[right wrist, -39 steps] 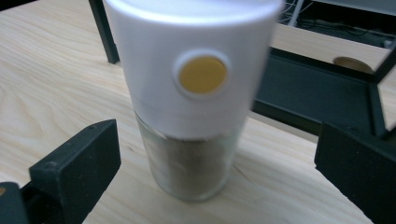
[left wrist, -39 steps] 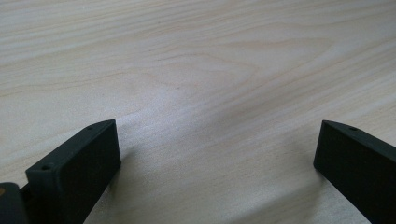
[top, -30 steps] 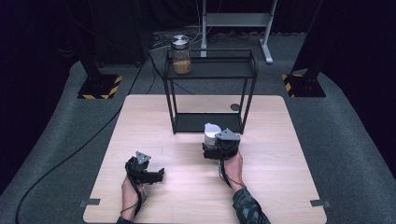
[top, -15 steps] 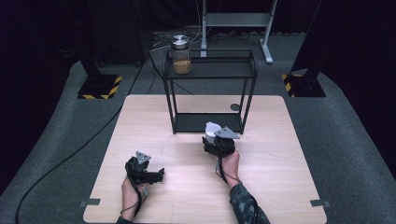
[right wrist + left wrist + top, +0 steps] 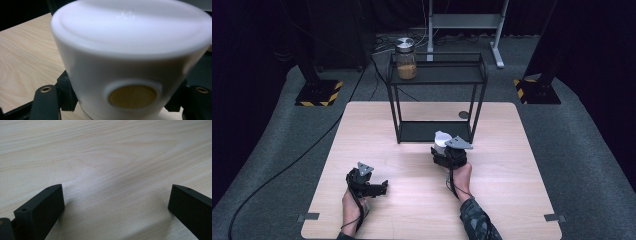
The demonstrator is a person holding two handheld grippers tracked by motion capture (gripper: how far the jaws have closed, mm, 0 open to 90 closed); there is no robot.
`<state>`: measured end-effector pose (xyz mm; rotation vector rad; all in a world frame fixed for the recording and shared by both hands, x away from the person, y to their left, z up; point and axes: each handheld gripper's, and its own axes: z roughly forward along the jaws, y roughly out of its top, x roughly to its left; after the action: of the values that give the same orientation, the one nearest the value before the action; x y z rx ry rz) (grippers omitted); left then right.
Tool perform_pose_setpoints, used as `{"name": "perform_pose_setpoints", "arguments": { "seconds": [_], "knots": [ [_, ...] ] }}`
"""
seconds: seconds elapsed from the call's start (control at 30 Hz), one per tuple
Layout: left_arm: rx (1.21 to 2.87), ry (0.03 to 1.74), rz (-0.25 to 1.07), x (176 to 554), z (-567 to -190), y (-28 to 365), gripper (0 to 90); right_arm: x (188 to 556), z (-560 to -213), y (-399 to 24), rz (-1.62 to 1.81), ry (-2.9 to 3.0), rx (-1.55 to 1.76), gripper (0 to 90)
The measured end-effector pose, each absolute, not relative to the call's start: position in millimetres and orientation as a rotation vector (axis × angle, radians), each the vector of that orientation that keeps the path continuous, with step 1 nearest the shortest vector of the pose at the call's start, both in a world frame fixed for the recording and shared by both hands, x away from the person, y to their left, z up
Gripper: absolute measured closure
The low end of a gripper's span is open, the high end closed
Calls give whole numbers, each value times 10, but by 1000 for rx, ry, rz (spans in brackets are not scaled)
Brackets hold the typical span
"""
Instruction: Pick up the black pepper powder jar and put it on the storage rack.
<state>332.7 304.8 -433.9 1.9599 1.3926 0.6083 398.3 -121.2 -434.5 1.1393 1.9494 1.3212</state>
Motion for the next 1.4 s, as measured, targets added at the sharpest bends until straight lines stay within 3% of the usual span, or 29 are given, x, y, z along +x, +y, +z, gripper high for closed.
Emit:
{"name": "perform_pose_setpoints", "arguments": {
  "seconds": [1.4],
  "knots": [
    [1961, 1390, 608, 3328, -4340, 3050, 1, 3804, -3763, -1621, 1330, 1869, 1118, 300]
  ]
}}
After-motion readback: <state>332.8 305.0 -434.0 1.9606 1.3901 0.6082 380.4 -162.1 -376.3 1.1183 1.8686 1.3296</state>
